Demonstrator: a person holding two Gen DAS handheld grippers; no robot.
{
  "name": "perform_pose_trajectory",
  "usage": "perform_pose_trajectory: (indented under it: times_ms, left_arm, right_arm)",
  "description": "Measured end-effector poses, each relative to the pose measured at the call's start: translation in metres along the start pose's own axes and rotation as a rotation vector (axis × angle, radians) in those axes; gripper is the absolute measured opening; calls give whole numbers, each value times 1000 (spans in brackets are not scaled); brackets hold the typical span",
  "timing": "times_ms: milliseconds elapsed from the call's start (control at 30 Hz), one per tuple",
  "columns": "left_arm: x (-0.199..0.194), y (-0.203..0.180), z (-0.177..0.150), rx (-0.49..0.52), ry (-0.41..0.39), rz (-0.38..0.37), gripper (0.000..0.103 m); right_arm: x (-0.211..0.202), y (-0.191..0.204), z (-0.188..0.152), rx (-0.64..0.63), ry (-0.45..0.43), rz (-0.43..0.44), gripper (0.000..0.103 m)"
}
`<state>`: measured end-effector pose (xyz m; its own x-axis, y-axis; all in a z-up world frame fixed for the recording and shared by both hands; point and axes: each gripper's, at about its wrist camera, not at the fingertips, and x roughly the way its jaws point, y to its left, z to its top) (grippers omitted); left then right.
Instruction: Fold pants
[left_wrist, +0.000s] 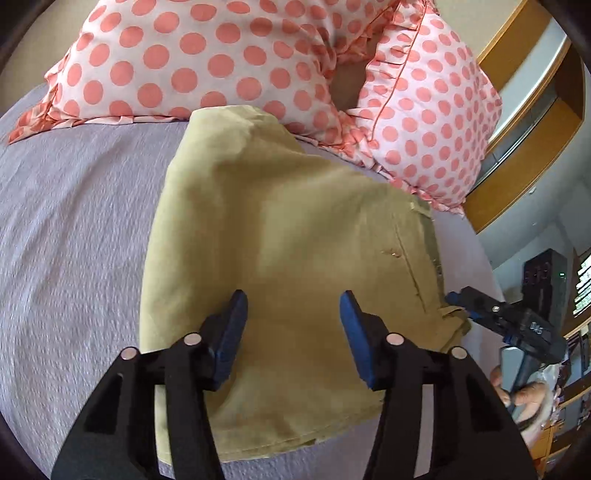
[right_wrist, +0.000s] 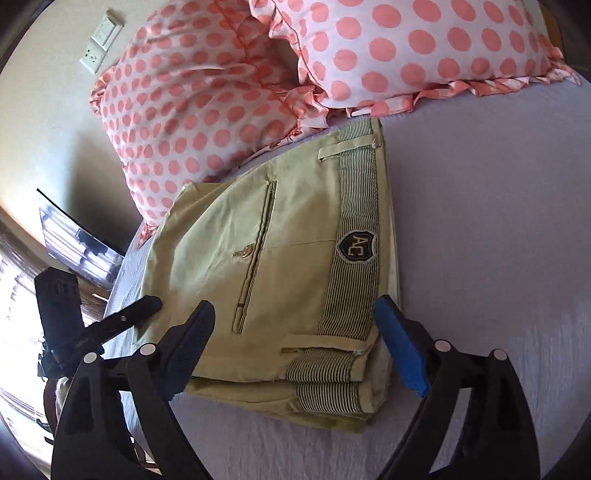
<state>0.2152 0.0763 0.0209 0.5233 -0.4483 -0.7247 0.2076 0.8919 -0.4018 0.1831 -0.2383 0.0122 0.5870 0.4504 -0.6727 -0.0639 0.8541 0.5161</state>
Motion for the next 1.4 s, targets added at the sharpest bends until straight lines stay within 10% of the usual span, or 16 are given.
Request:
perform_pose_trajectory:
  times_ms: [300,800,1400]
  left_arm:
    - [-65,-35,-89,131,-161,222,95]
    - [-61,-41,-157,153,-202,456,101]
    - [-63,-41,-161,137,-225,466,101]
  right_arm:
    - [-31,58,-104,-237,-117,-242,102]
    - [-11,77,-145,-316,-211,-390,102]
    - [-11,78,-146,-317,-216,-395,102]
